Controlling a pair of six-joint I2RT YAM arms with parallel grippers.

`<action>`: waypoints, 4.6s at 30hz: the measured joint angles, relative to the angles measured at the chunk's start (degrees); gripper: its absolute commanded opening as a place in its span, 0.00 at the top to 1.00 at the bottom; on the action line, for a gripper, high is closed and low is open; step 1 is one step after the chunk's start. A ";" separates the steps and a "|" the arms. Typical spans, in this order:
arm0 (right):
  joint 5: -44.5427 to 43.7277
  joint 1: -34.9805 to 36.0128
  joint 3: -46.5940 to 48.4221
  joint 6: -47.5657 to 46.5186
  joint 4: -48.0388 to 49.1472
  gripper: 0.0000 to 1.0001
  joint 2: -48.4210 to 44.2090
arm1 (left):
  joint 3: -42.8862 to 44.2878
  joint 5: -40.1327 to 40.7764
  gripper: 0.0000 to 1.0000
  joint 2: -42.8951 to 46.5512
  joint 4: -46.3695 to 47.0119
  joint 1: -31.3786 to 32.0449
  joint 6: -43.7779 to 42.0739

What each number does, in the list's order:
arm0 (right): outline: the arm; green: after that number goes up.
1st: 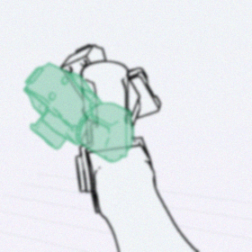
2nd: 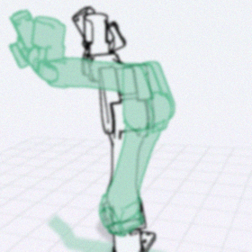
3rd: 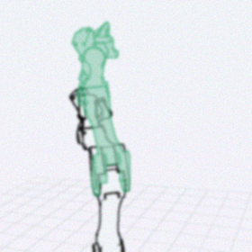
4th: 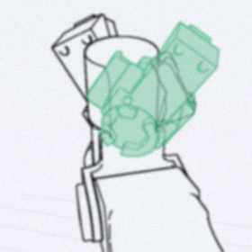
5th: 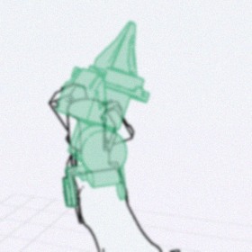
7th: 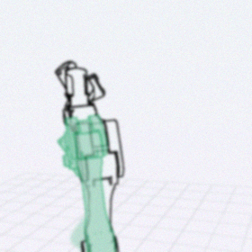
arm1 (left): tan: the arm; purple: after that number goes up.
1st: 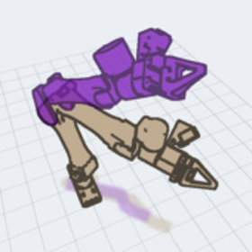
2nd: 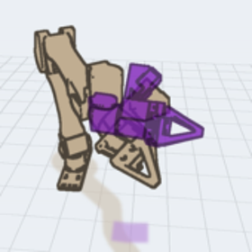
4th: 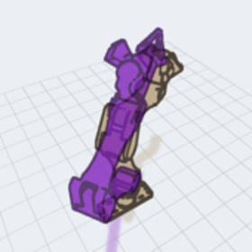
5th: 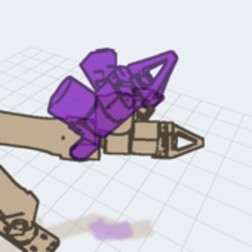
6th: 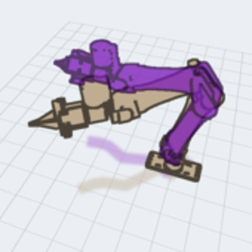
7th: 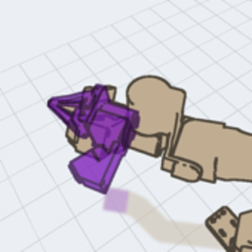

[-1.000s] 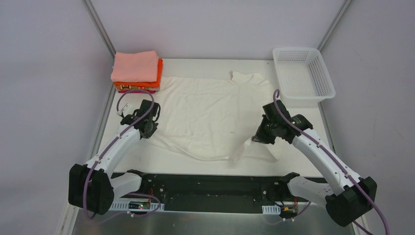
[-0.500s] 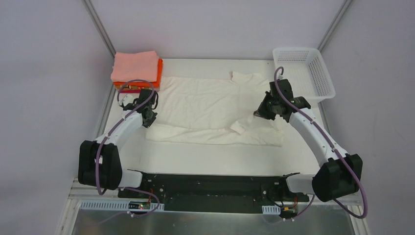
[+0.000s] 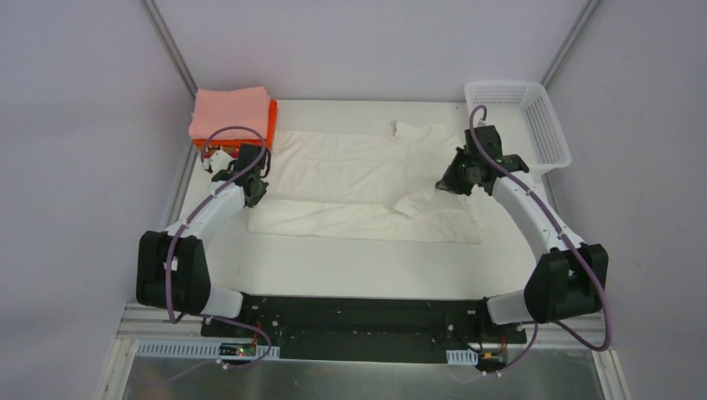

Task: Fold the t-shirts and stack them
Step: Fold the flattened tshirt in 1/3 of the way

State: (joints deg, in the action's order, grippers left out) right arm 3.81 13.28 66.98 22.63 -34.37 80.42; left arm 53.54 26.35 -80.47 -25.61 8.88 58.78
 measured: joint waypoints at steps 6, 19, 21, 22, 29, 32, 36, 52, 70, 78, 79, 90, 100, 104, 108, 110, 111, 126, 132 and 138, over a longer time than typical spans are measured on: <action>0.24 -0.79 0.00 0.00 0.07 1.00 1.27 | 0.02 0.94 1.00 -0.11 0.79 0.00 -0.66; 1.73 -3.26 2.23 -0.02 1.29 1.00 5.77 | 4.02 1.84 1.00 -7.13 3.45 -0.35 -2.99; 1.92 -3.41 2.23 -0.04 1.31 1.00 6.27 | 4.46 2.01 1.00 -8.20 3.56 -0.37 -3.21; 2.19 -3.48 2.25 -0.09 1.38 1.00 6.67 | 4.63 2.12 1.00 -8.74 3.65 -0.37 -3.37; 4.11 -4.09 4.90 -0.26 1.60 1.00 11.85 | 6.60 2.78 1.00 -13.94 3.91 -0.52 -4.33; 4.74 -4.44 7.06 -0.39 1.68 0.98 15.28 | 7.37 2.84 0.86 -16.02 3.91 -0.76 -4.44; 4.98 -4.81 11.26 -0.90 2.08 0.87 21.38 | 8.20 3.34 0.50 -18.03 3.89 -1.14 -5.33; 6.75 -4.79 3.87 2.05 4.87 0.01 14.58 | 8.66 -9.77 0.01 -5.75 4.57 -0.74 -10.47; 14.19 4.02 -4.26 11.10 17.00 0.01 21.57 | -1.09 -24.15 0.01 -10.67 7.85 5.27 -14.60; 12.76 5.05 0.70 11.96 18.93 0.00 25.22 | -1.60 -22.71 0.01 -10.64 8.44 5.27 -14.95; 12.46 5.16 1.38 11.93 18.86 0.01 25.57 | -1.64 -22.62 0.01 -10.62 8.52 5.27 -14.97; 10.25 5.42 9.86 11.91 20.52 0.01 31.12 | -2.64 -21.29 0.01 -9.90 9.90 5.27 -16.09; 9.60 8.00 24.13 12.28 21.77 0.01 38.64 | -3.72 -21.24 0.01 -8.76 10.47 4.59 -16.37; 5.27 9.03 25.66 11.74 20.41 0.00 36.74 | -3.96 -21.20 0.01 -8.04 9.88 4.52 -16.48; -2.03 8.48 17.99 10.99 17.53 0.00 28.55 | -4.59 -21.20 0.01 -6.23 8.70 4.50 -16.52; -4.76 7.30 11.06 10.97 15.89 0.00 22.29 | -4.57 -21.20 0.01 -5.09 8.48 4.50 -16.59; -5.64 6.64 8.20 10.97 15.39 0.00 19.76 | -4.55 -21.20 0.01 -4.55 8.48 4.50 -16.63; -6.38 0.96 -9.33 10.16 12.04 0.01 13.84 | -2.19 -19.80 0.01 -10.97 11.15 4.35 -17.40; -5.66 0.68 -15.58 10.36 15.17 0.00 9.18 | -10.21 -20.04 0.01 -4.17 15.78 4.13 -14.58; -4.76 0.68 -25.24 11.43 15.06 0.00 -1.22 | -21.99 -21.20 0.01 11.50 13.09 4.13 -7.56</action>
State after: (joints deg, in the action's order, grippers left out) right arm -0.95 13.96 41.74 34.06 -19.31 79.20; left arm 31.55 5.15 -68.97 -12.51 13.02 51.22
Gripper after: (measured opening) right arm 0.993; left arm 0.990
